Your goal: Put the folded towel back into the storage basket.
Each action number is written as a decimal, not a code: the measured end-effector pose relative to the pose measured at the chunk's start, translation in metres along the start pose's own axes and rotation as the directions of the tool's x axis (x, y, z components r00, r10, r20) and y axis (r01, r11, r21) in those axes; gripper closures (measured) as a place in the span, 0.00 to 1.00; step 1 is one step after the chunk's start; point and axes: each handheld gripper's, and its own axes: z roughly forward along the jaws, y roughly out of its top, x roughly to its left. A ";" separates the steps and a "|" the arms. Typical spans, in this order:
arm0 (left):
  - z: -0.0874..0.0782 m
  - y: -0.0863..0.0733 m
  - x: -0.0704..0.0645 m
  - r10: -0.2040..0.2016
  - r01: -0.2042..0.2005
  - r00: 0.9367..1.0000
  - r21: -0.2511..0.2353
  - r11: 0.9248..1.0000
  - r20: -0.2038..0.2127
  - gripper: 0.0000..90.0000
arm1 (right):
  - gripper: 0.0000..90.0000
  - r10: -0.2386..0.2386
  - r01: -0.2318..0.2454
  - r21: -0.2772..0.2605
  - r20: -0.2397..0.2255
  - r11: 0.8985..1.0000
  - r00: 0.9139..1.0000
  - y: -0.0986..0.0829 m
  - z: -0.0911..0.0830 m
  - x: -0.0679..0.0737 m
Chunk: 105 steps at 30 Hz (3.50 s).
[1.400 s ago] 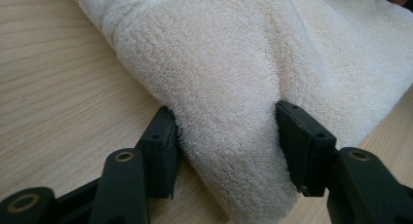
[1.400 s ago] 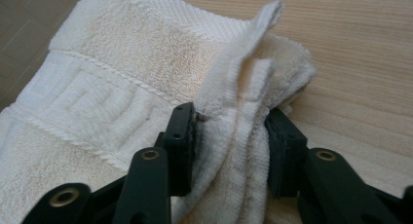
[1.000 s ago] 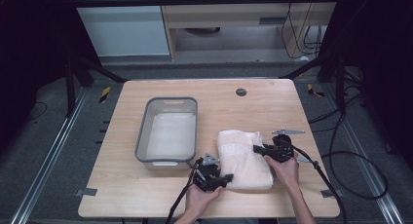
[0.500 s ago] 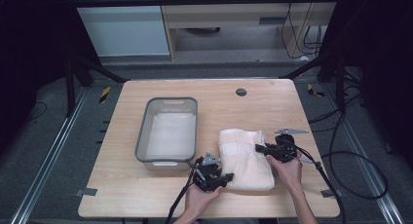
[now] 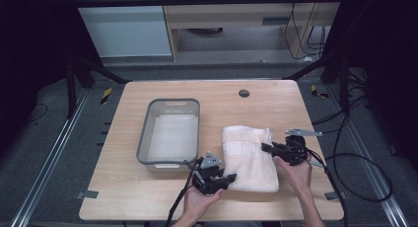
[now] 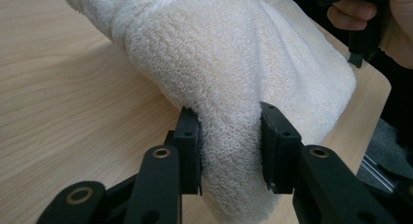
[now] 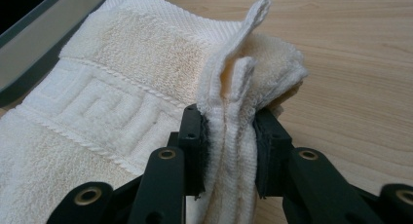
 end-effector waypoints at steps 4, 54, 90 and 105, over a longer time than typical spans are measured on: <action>-0.008 0.001 0.000 0.012 -0.012 1.000 -0.015 1.000 0.000 0.72 | 0.78 -0.022 0.022 -0.018 -0.003 1.000 1.000 0.003 -0.004 0.006; -0.065 0.030 0.004 0.052 -0.058 0.998 -0.144 0.988 -0.042 0.72 | 0.78 -0.110 0.103 -0.194 -0.027 0.976 0.994 0.041 -0.016 0.048; -0.107 0.046 0.026 0.039 -0.055 0.996 -0.203 0.978 -0.080 0.72 | 0.78 -0.157 0.139 -0.275 -0.042 0.951 0.987 0.078 -0.003 0.087; -0.126 0.047 0.036 0.037 -0.065 0.991 -0.225 0.972 -0.127 0.72 | 0.78 -0.176 0.153 -0.293 -0.054 0.944 0.983 0.090 0.008 0.104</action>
